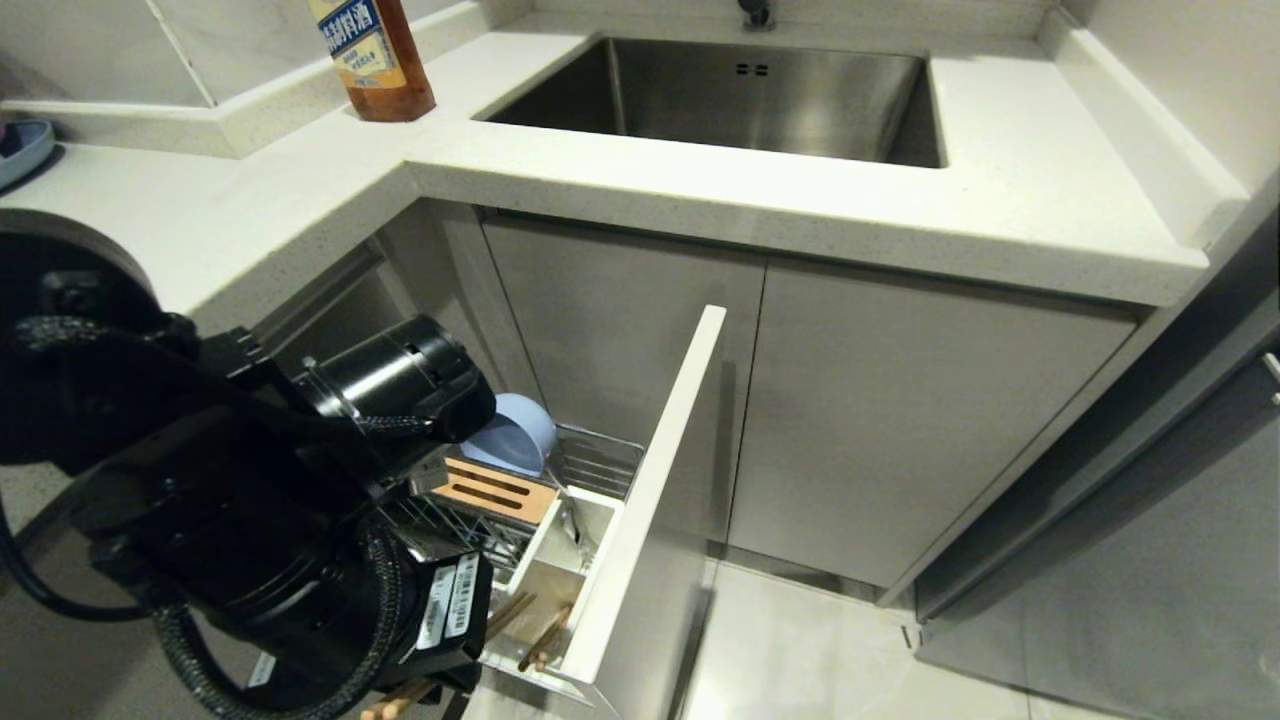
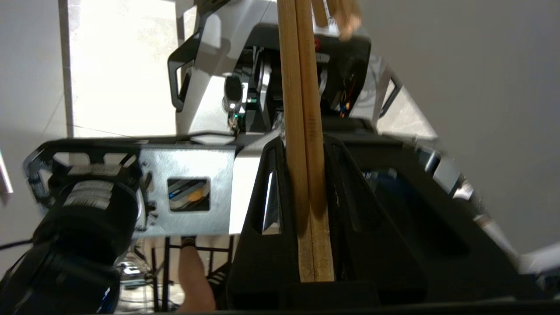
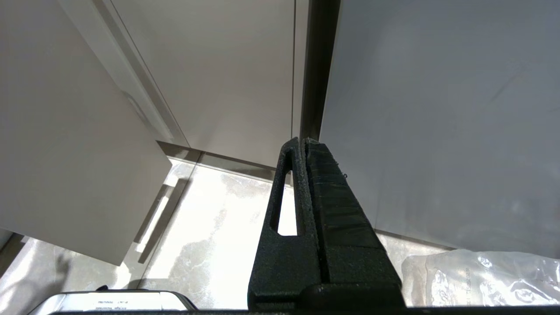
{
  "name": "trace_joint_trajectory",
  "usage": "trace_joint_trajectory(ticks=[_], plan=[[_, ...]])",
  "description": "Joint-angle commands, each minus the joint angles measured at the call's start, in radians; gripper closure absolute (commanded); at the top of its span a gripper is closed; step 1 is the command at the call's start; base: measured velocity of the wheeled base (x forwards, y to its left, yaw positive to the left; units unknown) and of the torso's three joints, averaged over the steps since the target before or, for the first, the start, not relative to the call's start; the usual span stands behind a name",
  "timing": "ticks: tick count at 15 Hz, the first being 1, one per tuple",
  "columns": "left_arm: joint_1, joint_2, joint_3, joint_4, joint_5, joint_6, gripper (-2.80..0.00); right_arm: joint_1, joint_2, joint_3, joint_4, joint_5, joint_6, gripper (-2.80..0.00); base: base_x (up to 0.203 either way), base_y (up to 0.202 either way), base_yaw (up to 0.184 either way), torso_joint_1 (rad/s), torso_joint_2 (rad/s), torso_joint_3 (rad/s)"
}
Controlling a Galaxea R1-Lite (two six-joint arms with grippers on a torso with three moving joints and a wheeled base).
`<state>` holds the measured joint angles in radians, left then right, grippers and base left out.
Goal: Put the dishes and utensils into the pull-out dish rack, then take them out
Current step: Pick up the chopsticks and place it in the cupboard
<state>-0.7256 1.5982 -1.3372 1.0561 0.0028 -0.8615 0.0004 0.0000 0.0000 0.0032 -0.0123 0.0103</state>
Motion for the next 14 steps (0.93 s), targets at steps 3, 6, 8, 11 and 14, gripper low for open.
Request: trace_joint_trajectory(ticks=[3, 6, 8, 11, 14], plan=[[0.042, 0.066, 0.022, -0.060, -0.004, -0.005, 0.00, 0.001, 0.000, 0.002, 0.000, 0.000, 0.000, 0.00, 0.000, 0.000, 0.000, 0.000, 0.00, 0.000], [0.089, 0.097, 0.024, -0.106, -0.113, 0.021, 0.00, 0.001, 0.000, 0.002, 0.000, 0.000, 0.000, 0.00, 0.000, 0.000, 0.000, 0.000, 0.00, 0.000], [0.117, 0.117, 0.031, -0.131, -0.133, 0.034, 0.00, 0.001, 0.000, 0.002, 0.000, 0.000, -0.002, 0.00, 0.000, 0.000, 0.000, 0.000, 0.00, 0.000], [0.164, 0.155, 0.043, -0.166, -0.136, 0.041, 0.00, 0.000, 0.000, 0.002, 0.000, 0.000, -0.001, 0.00, 0.000, 0.000, 0.000, 0.000, 0.00, 0.000], [0.193, 0.184, 0.043, -0.186, -0.152, 0.071, 0.00, 0.000, 0.000, 0.002, 0.000, 0.000, 0.000, 0.00, 0.000, 0.000, 0.000, 0.000, 0.00, 0.000]])
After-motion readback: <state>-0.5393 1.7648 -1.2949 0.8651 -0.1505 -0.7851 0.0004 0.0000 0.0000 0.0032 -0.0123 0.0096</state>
